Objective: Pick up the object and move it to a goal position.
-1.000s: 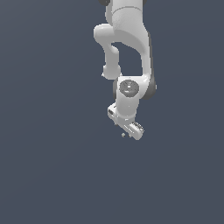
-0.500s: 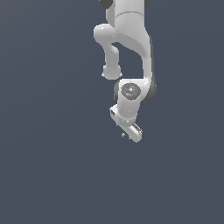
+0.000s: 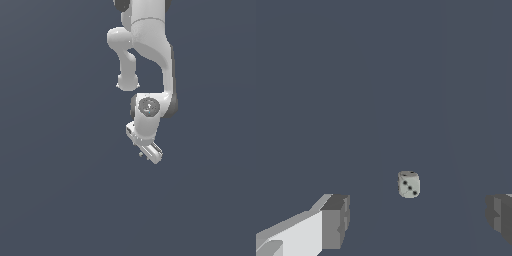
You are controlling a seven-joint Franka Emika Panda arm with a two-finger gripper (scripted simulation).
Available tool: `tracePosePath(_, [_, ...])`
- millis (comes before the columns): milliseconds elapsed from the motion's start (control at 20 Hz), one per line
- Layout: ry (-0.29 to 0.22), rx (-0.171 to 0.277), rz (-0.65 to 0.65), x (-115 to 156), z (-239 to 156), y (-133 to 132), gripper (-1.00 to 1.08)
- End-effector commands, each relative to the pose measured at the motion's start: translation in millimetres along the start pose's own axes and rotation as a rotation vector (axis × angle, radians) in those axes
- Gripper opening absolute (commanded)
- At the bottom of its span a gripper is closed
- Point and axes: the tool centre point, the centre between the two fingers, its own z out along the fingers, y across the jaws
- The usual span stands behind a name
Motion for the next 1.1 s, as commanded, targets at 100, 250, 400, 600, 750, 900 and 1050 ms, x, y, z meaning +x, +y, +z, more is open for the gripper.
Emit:
tracePosePath(100, [0.000,-0.001,0.002,0,22,1,1.00])
tracePosePath(250, [0.000,-0.001,0.004,0,34,1,1.00])
tracePosePath(400, [0.000,-0.001,0.004,0,39,1,1.00])
tracePosePath(600, [0.000,-0.001,0.004,0,40,0,-1.00])
tracePosePath(750, [0.000,-0.001,0.004,0,40,0,-1.00])
tracePosePath(900, [0.000,-0.001,0.004,0,40,0,-1.00])
tracePosePath(1050, [0.000,0.000,0.004,0,39,0,-1.00])
